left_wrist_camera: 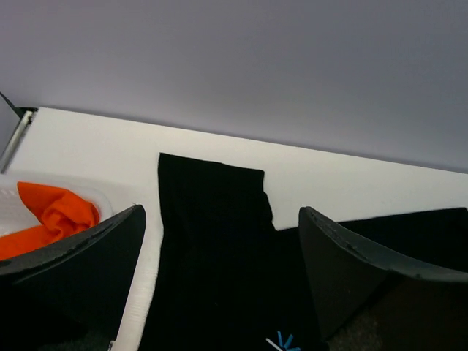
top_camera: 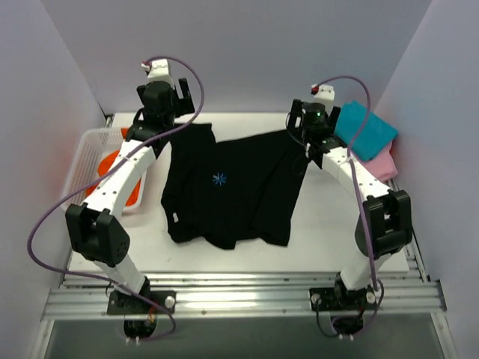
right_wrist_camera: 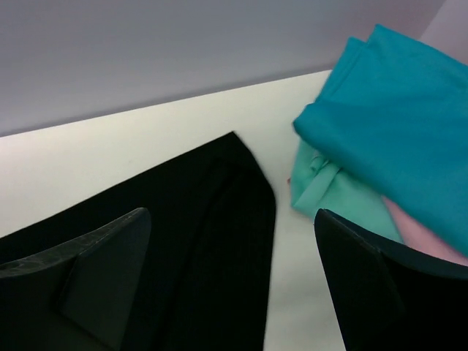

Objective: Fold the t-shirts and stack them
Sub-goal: Flatten the tshirt out

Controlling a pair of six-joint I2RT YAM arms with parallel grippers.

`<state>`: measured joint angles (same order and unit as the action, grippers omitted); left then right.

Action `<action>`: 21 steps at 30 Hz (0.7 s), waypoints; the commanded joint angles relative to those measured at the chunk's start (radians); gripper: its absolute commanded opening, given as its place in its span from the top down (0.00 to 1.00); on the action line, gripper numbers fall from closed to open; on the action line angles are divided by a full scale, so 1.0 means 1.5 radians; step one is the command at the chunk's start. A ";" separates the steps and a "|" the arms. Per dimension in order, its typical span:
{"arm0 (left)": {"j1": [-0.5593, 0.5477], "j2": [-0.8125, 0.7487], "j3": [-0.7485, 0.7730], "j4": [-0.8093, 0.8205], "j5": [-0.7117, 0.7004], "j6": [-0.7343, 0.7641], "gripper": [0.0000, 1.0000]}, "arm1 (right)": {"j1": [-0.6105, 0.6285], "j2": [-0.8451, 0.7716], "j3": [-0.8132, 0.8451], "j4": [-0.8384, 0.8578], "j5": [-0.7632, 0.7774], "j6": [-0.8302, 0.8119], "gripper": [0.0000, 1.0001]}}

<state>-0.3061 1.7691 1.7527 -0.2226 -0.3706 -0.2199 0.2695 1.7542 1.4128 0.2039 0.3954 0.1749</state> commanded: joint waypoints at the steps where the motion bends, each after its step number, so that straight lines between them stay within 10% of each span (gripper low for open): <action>1: -0.010 -0.030 -0.160 0.035 0.001 -0.071 0.06 | 0.050 -0.095 -0.100 0.048 -0.021 0.060 0.10; 3: -0.006 -0.018 -0.204 0.040 0.029 -0.092 0.01 | 0.070 -0.111 -0.163 0.051 -0.039 0.102 0.11; 10: 0.038 0.130 -0.174 0.037 0.173 -0.166 0.37 | 0.149 -0.116 -0.266 0.070 -0.051 0.168 0.40; 17: 0.057 0.235 -0.124 -0.007 0.193 -0.189 0.52 | 0.211 -0.118 -0.327 0.070 -0.024 0.200 0.99; 21: 0.068 0.281 -0.080 -0.047 0.191 -0.192 0.57 | 0.246 -0.109 -0.343 0.053 -0.008 0.228 1.00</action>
<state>-0.2188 2.1357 1.5646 -0.2424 -0.1108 -0.4877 0.6086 1.5970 0.9115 0.2867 0.3290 0.4656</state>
